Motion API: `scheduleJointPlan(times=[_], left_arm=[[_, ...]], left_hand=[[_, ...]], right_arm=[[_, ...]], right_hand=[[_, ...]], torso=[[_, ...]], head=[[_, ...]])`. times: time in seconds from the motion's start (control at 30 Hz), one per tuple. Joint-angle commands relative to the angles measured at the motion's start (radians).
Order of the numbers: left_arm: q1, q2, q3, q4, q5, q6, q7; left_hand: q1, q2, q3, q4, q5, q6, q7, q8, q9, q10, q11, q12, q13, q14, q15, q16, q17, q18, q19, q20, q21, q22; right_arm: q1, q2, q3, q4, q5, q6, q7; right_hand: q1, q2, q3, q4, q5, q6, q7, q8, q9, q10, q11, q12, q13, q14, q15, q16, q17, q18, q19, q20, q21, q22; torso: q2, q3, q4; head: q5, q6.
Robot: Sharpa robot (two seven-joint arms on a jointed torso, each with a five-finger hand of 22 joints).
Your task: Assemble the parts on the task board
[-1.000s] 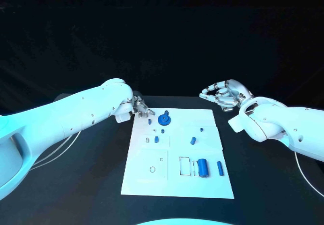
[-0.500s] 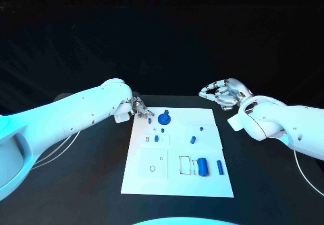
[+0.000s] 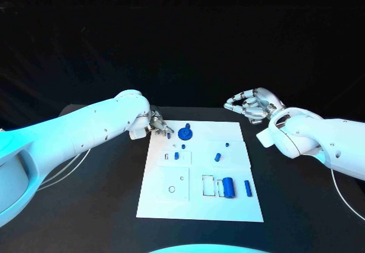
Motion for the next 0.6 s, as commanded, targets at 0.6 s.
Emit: scheduleJointPlan(times=[0.6], left_arm=[[-0.004,0.007,-0.001,-0.004,0.028,-0.001,0.015]], left_hand=[[0.078,0.033,0.023,-0.011,-0.001,0.028,-0.013,0.022,0.007,0.02,-0.014,0.013,0.006,0.09,-0.012,0.008,0.222,0.007,0.012,-0.007,0.008,0.012]], right_arm=[[0.0,0.002,0.0,0.0,-0.006,0.006,0.012]], right_hand=[[0.0,0.011,-0.004,0.001,0.009,-0.009,0.001,0.008,0.002,-0.004,0.0,-0.007,0.071,0.047,-0.007,-0.007,0.023,0.013,0.001,-0.004,-0.005,0.099]], torso=[[0.0,0.0008,-0.0003]], head=[[0.0,-0.004]])
